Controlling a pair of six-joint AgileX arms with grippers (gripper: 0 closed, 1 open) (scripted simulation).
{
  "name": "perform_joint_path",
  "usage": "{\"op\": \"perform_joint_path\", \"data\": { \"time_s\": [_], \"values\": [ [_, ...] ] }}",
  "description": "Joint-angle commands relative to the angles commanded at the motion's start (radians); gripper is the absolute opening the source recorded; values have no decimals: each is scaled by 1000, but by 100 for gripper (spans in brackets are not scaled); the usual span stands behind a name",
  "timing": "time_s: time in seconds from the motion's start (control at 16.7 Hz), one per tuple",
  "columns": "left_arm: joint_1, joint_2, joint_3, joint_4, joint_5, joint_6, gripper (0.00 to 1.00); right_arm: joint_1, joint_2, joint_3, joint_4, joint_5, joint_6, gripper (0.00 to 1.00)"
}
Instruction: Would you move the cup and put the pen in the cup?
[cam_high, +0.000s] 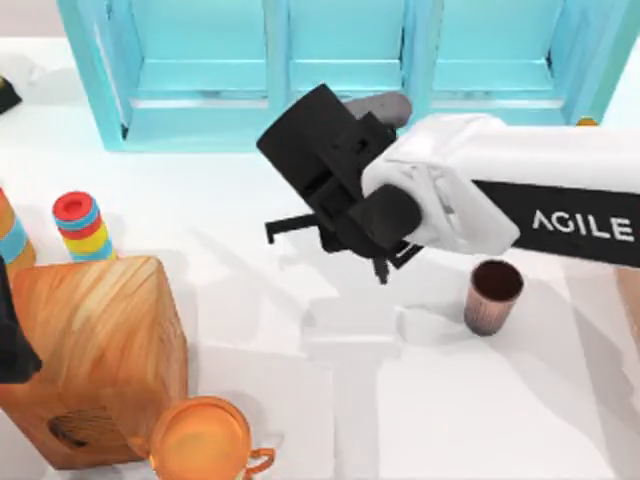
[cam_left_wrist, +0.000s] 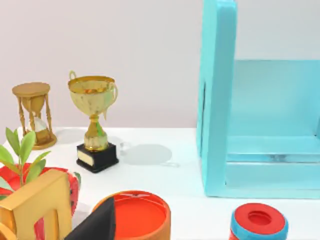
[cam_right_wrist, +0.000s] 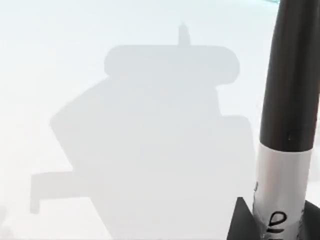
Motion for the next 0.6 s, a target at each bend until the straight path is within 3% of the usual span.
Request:
{"op": "perform_joint_path", "data": {
  "time_s": [0.6],
  "values": [
    [0,0,0,0,0,0,100,146,-223,-519,1082,505,-439,0]
  ]
}}
